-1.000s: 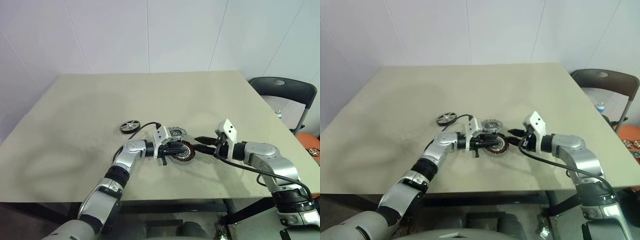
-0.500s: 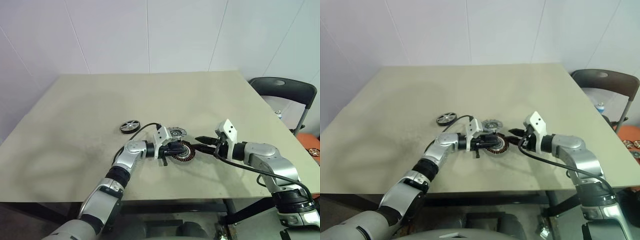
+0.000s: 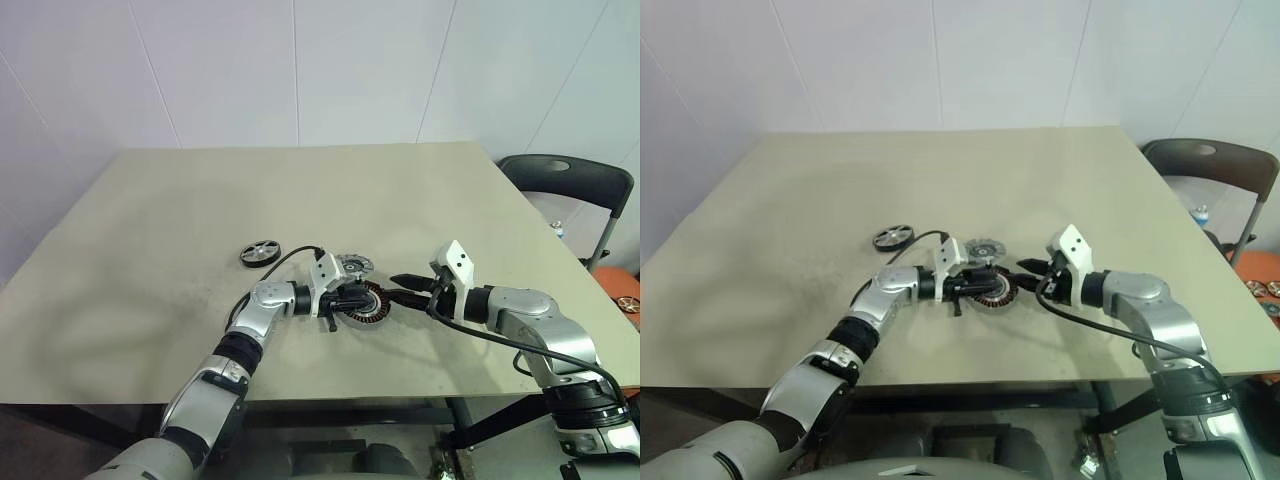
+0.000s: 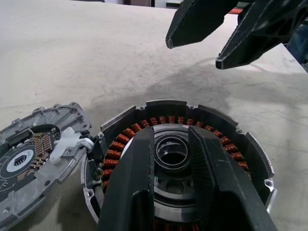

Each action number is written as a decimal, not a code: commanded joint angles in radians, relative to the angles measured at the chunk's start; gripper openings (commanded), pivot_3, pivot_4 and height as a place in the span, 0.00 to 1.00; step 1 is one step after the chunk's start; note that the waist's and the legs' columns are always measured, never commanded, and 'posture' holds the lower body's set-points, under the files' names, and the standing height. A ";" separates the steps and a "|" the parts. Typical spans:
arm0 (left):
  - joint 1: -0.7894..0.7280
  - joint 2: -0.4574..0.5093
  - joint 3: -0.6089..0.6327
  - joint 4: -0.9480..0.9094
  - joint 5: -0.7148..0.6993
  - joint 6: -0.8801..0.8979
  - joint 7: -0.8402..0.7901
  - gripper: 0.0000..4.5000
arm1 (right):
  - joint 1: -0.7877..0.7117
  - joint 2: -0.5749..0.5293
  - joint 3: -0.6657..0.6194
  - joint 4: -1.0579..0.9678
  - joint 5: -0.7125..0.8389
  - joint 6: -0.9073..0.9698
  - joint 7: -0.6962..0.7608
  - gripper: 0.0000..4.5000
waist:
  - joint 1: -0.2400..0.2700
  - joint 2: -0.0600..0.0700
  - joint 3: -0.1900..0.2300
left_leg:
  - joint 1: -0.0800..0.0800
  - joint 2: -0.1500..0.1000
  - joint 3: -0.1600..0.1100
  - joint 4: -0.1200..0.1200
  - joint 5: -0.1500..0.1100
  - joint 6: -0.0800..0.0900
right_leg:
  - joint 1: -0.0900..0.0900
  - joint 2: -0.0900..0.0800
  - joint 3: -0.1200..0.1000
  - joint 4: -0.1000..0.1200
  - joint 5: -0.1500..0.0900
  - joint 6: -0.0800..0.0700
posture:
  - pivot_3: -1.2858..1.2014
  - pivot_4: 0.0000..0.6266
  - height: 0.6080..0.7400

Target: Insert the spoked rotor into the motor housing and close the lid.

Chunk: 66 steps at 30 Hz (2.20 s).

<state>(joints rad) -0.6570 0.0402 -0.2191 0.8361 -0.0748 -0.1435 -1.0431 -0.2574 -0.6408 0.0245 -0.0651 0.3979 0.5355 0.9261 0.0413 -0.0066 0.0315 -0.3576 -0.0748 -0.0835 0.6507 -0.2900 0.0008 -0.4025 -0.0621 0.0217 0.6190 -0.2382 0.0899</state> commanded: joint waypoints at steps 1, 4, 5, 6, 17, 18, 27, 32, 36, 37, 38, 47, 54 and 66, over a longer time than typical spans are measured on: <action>-0.020 0.000 0.005 0.005 0.003 -0.012 -0.004 0.23 | -0.014 0.007 -0.015 -0.037 0.010 -0.007 -0.006 0.39 | 0.000 0.000 0.000 | 0.000 0.000 0.000 0.000 0.000 0.000 | 0.000 0.000 0.000 0.000 0.000 0.000 | 0.52 0.00 1.00; -0.019 0.001 0.006 0.005 0.004 -0.012 -0.003 0.45 | -0.015 0.008 -0.014 -0.033 0.007 -0.009 -0.009 0.39 | 0.000 0.000 0.000 | 0.000 0.000 0.000 0.000 0.000 0.000 | 0.000 0.000 0.000 0.000 0.000 0.000 | 0.52 0.00 1.00; -0.019 0.001 0.008 0.004 0.004 -0.014 0.004 0.52 | -0.016 0.008 -0.014 -0.031 0.006 -0.011 -0.010 0.39 | 0.000 0.000 0.000 | 0.000 0.000 0.000 0.000 0.000 0.000 | 0.000 0.000 0.000 0.000 0.000 0.000 | 0.52 0.00 1.00; -0.020 0.001 0.011 0.003 0.003 -0.014 0.009 0.60 | -0.016 0.009 -0.013 -0.029 0.005 -0.012 -0.010 0.39 | 0.000 0.000 0.000 | 0.000 0.000 0.000 0.000 0.000 0.000 | 0.000 0.000 0.000 0.000 0.000 0.000 | 0.52 0.00 1.00; -0.039 0.028 0.070 -0.075 -0.049 -0.009 0.020 0.75 | -0.042 0.039 0.010 0.001 -0.009 -0.030 -0.012 0.39 | -0.001 0.000 0.000 | 0.000 0.000 0.000 0.001 0.000 0.000 | 0.000 0.000 0.000 0.001 0.000 0.000 | 0.52 0.00 1.00; -0.042 0.027 0.088 -0.088 -0.064 -0.003 0.031 0.75 | -0.043 0.044 0.014 -0.002 -0.008 -0.029 -0.009 0.39 | -0.001 0.000 0.000 | 0.000 0.000 0.000 0.001 0.000 0.000 | 0.000 0.000 0.000 0.001 0.000 0.000 | 0.52 0.00 1.00; 0.053 0.086 0.187 -0.294 -0.167 0.104 0.085 0.60 | -0.073 0.153 0.126 -0.004 -0.042 -0.011 -0.040 0.11 | -0.004 0.000 -0.001 | 0.001 0.000 0.001 0.000 0.000 0.000 | -0.001 0.000 0.001 0.002 0.000 0.000 | 0.52 0.00 1.00; 0.129 0.118 0.186 -0.373 -0.167 0.136 0.123 0.22 | -0.125 0.195 0.143 0.090 -0.110 -0.056 -0.104 0.00 | -0.002 0.000 0.000 | 0.000 0.000 0.001 0.001 0.000 0.000 | -0.001 0.000 0.001 0.003 0.000 0.000 | 0.52 0.00 1.00; 0.177 0.135 0.176 -0.411 -0.165 0.147 0.135 0.16 | -0.177 0.238 0.124 0.185 -0.143 -0.092 -0.166 0.00 | -0.002 0.000 -0.001 | 0.001 0.000 0.001 0.002 0.000 0.000 | -0.001 0.000 0.001 0.003 0.001 0.000 | 0.52 0.00 1.00; 0.187 0.137 0.174 -0.418 -0.163 0.146 0.138 0.16 | -0.181 0.235 0.136 0.199 -0.158 -0.095 -0.165 0.00 | -0.002 0.000 -0.001 | 0.001 0.000 0.001 0.002 0.000 -0.001 | -0.001 0.000 0.002 0.003 0.001 0.000 | 0.52 0.00 1.00; 0.193 0.139 0.173 -0.423 -0.162 0.147 0.140 0.16 | -0.182 0.232 0.145 0.208 -0.169 -0.098 -0.163 0.00 | -0.002 0.000 -0.001 | 0.001 0.000 0.001 0.002 0.000 -0.001 | -0.001 0.000 0.002 0.003 0.001 -0.001 | 0.52 0.00 1.00; 0.204 0.140 0.161 -0.442 -0.158 0.152 0.145 0.16 | -0.151 0.150 0.181 0.254 -0.228 -0.087 -0.075 0.00 | -0.002 0.000 -0.001 | 0.002 0.000 0.001 0.001 0.000 -0.001 | -0.001 0.000 0.002 0.004 0.001 -0.001 | 0.52 0.00 1.00; 0.199 0.144 0.154 -0.417 -0.151 0.143 0.148 0.16 | -0.108 0.134 0.165 0.203 -0.179 -0.066 0.005 0.00 | -0.005 -0.001 -0.003 | 0.002 0.000 0.001 0.001 0.000 0.000 | 0.000 0.000 0.002 0.004 0.001 -0.001 | 0.52 0.00 1.00; 0.204 0.157 0.155 -0.400 -0.144 0.129 0.165 0.16 | -0.143 0.243 0.175 0.212 -0.183 -0.066 -0.032 0.00 | -0.004 -0.001 -0.003 | 0.002 0.000 0.002 0.002 0.001 -0.001 | -0.002 0.001 0.002 0.007 0.001 -0.001 | 0.52 0.00 1.00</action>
<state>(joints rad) -0.4409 0.1936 -0.0658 0.4502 -0.2251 0.0101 -0.8836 -0.3833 -0.3979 0.1833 0.1619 0.2107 0.4649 0.8712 0.0368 -0.0078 0.0286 -0.3556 -0.0747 -0.0818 0.6529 -0.2892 -0.0007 -0.4044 -0.0615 0.0240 0.6265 -0.2374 0.0892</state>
